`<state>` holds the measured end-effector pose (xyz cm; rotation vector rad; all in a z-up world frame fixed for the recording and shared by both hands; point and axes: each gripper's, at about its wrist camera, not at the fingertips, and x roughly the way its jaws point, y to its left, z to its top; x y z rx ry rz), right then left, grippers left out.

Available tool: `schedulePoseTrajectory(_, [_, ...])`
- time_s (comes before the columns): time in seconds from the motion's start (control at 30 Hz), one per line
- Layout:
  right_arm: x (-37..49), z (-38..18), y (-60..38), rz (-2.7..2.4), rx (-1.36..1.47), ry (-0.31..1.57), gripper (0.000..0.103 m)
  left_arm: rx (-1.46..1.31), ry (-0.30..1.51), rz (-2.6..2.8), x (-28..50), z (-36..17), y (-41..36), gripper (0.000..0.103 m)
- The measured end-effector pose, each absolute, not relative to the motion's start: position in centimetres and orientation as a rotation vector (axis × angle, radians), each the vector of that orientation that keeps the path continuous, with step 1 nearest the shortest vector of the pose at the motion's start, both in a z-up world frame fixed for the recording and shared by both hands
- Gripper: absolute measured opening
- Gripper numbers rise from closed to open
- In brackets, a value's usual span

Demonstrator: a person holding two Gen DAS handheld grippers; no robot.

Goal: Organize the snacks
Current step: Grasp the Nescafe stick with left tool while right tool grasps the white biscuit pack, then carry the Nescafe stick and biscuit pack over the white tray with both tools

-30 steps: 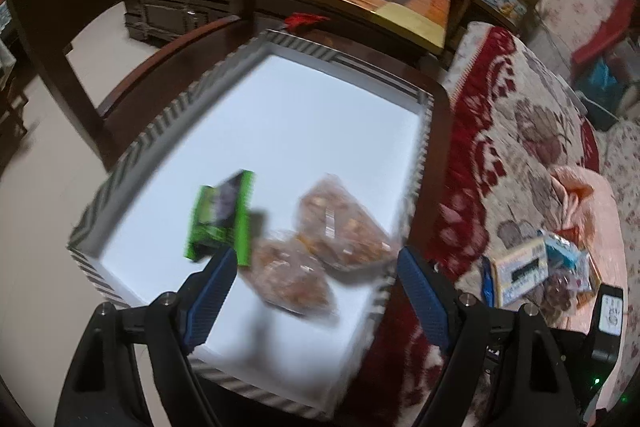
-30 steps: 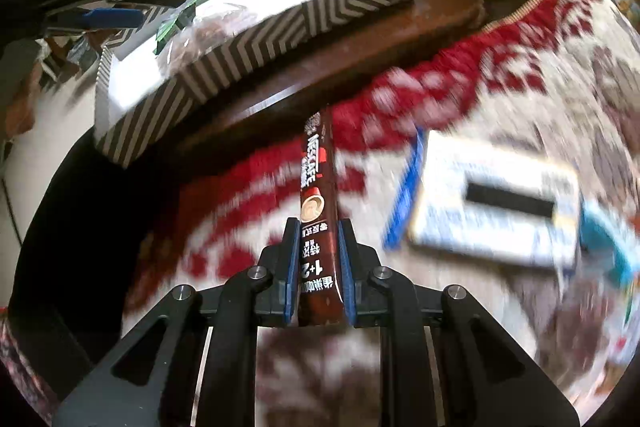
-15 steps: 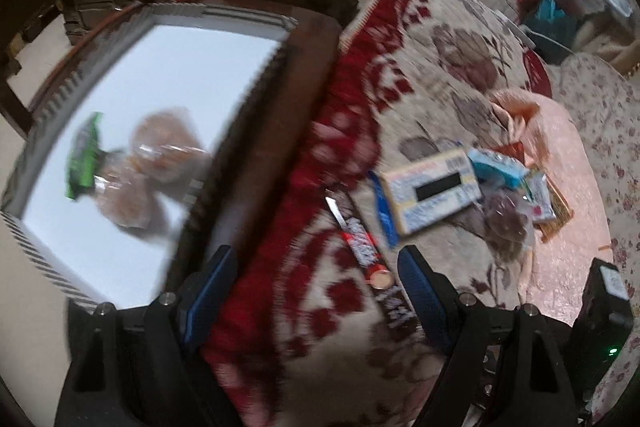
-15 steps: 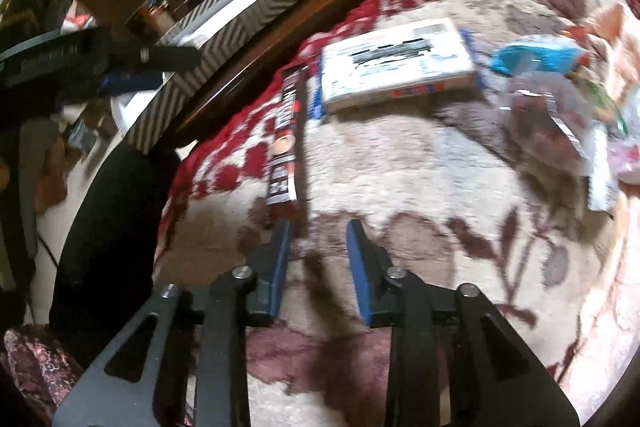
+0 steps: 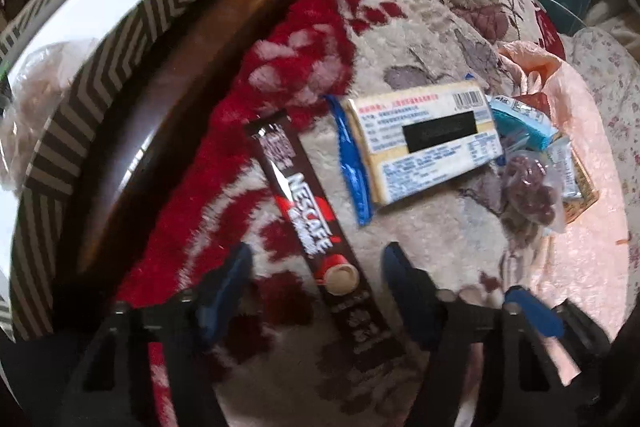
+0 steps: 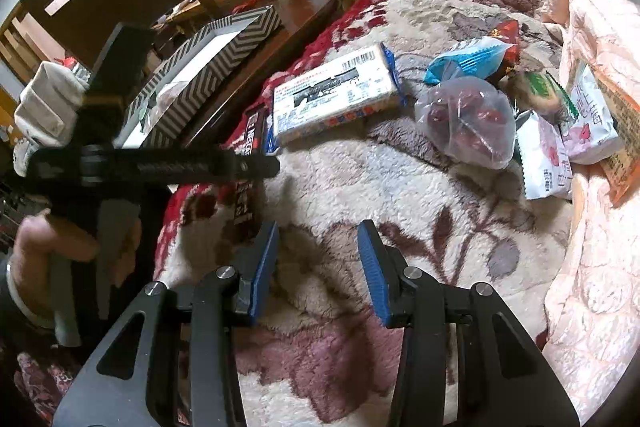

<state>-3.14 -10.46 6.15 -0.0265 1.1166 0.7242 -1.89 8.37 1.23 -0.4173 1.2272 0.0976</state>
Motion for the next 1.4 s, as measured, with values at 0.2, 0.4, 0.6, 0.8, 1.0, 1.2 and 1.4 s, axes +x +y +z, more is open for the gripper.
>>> schedulePoseTrajectory(0.2, [-2.0, 6.4, -9.4, 0.718, 0.011, 1.100, 0.051, -0.405, 1.210, 0.082, -2.6, 1.3, 10.1, 0.026])
schedulePoseTrajectory(0.4, [0.6, 6.0, -7.0, 0.669, 0.099, 1.117, 0.060, -0.381, 1.197, 0.062, -2.9, 1.2, 10.2, 0.025])
schedulePoseTrajectory(0.6, [4.5, 4.7, -6.1, 0.536, 0.226, 1.178, 0.060, -0.407, 1.195, 0.056, -2.9, 1.1, 10.3, 0.025])
schedulePoseTrajectory(0.8, [8.0, 4.5, -3.9, 0.382, 0.195, 1.186, 0.064, -0.412, 1.187, 0.054, -3.0, 1.0, 10.4, 0.025])
schedulePoseTrajectory(1.0, [8.2, 4.4, -0.4, 0.373, 0.009, 1.175, 0.063, -0.431, 1.188, 0.049, -3.1, 1.0, 10.7, 0.025])
schedulePoseTrajectory(1.2, [5.7, 4.0, 0.2, 0.435, -0.217, 1.096, 0.062, -0.399, 1.191, 0.056, -3.0, 1.0, 10.3, 0.026])
schedulePoseTrajectory(1.4, [4.4, 4.5, -1.3, 0.511, -0.256, 1.082, 0.055, -0.372, 1.186, 0.045, -3.3, 1.4, 10.1, 0.023])
